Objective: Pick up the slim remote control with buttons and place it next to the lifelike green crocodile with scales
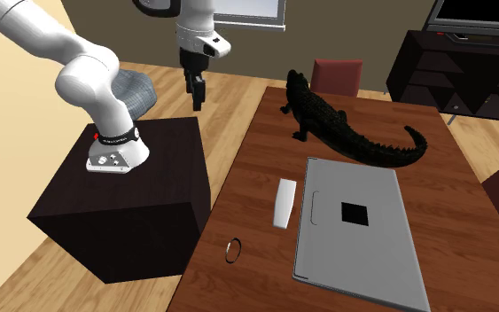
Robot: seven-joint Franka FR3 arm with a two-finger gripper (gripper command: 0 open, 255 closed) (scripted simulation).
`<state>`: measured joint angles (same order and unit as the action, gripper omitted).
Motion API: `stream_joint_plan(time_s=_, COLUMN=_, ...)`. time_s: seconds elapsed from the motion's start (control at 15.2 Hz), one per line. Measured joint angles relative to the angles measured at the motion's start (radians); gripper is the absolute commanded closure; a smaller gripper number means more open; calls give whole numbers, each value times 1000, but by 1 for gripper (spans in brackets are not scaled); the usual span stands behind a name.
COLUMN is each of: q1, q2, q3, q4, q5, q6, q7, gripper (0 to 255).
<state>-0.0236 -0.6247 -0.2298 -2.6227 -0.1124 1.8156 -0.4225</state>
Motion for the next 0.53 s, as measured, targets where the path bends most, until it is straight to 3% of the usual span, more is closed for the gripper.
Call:
stream_joint_plan(time_s=0.26, q1=2, q2=111, q3=-82, q4=-19, q5=-52, q6=153, q7=-155, gripper=0)
stream_joint_plan(time_s=0.53, q1=26, q2=254, q3=-150, q4=6, q5=-62, q6=296, q7=-301, gripper=0)
